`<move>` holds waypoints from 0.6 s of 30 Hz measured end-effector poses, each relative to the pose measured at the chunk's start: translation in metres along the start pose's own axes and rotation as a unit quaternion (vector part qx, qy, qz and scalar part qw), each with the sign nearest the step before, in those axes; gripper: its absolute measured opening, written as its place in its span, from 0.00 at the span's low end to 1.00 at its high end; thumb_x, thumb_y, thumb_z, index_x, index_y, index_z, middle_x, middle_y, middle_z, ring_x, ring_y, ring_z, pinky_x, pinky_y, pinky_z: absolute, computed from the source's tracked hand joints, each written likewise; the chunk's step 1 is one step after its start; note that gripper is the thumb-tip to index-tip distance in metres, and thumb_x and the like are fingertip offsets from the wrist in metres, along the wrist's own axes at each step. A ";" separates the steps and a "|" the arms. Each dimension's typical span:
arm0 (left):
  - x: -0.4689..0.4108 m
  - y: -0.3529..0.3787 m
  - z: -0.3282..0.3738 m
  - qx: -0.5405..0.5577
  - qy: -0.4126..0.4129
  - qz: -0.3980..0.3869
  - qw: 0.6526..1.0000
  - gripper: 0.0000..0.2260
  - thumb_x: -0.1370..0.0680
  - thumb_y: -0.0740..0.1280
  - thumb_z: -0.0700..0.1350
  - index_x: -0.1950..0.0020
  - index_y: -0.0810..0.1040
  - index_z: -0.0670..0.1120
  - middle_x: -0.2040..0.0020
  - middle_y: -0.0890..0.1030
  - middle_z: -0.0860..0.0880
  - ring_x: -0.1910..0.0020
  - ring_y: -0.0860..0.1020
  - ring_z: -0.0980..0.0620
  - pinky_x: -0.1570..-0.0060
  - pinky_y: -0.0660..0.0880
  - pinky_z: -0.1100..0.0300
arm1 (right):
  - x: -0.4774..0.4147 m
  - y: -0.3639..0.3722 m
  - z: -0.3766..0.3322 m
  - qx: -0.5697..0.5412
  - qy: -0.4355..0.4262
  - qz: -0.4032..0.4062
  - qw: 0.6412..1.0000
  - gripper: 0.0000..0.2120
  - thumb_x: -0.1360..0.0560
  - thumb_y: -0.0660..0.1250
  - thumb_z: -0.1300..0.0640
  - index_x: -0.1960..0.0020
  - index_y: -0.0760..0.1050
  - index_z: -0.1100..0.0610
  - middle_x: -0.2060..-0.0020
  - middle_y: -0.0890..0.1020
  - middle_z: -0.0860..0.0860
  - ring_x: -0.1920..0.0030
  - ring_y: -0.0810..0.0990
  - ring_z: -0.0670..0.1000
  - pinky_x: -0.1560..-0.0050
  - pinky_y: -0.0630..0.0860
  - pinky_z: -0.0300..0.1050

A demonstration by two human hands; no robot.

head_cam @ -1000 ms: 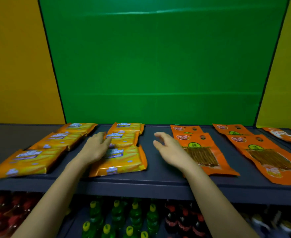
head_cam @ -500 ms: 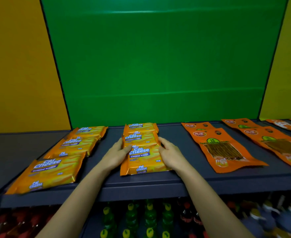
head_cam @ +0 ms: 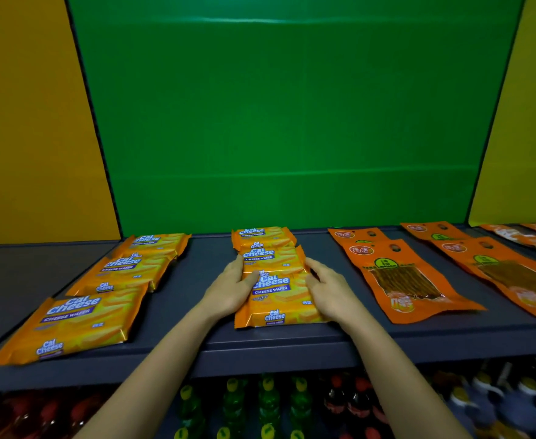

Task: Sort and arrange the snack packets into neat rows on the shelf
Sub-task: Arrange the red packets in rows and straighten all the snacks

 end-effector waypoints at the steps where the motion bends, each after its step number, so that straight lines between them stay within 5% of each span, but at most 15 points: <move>1: -0.001 0.000 0.000 0.021 -0.006 -0.005 1.000 0.22 0.20 0.58 0.50 0.27 0.59 0.49 0.31 0.67 0.50 0.32 0.68 0.49 0.32 0.65 0.53 | -0.001 -0.001 0.000 0.000 0.000 -0.008 1.000 0.22 0.18 0.51 0.58 0.25 0.58 0.55 0.27 0.64 0.52 0.28 0.63 0.52 0.29 0.61 0.46; 4: -0.006 -0.007 0.000 0.082 -0.015 0.032 0.996 0.23 0.21 0.59 0.53 0.28 0.61 0.47 0.30 0.64 0.53 0.31 0.65 0.53 0.33 0.62 0.59 | -0.007 -0.007 -0.003 0.026 -0.015 0.001 1.000 0.23 0.18 0.52 0.56 0.24 0.54 0.58 0.24 0.57 0.53 0.24 0.55 0.51 0.27 0.53 0.42; 7: -0.024 -0.020 -0.003 0.069 -0.055 0.106 0.990 0.30 0.20 0.57 0.52 0.24 0.51 0.41 0.23 0.54 0.44 0.24 0.54 0.48 0.28 0.53 0.55 | -0.024 -0.015 -0.011 0.029 -0.020 0.017 0.999 0.22 0.18 0.53 0.56 0.26 0.58 0.60 0.25 0.61 0.54 0.25 0.58 0.52 0.29 0.55 0.42; 18: -0.071 -0.018 -0.008 0.077 -0.088 0.048 0.992 0.20 0.19 0.57 0.47 0.28 0.63 0.45 0.30 0.70 0.44 0.35 0.72 0.44 0.33 0.68 0.49 | -0.091 0.005 -0.011 -0.099 0.036 -0.017 0.994 0.21 0.20 0.57 0.55 0.28 0.65 0.56 0.30 0.70 0.52 0.31 0.70 0.53 0.29 0.65 0.48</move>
Point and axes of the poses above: each hand's wrist, its own x-axis away from the middle knuckle, its own y-axis out of the palm, z = x × y, the point moved 3 cm from there along -x, towards the middle knuckle
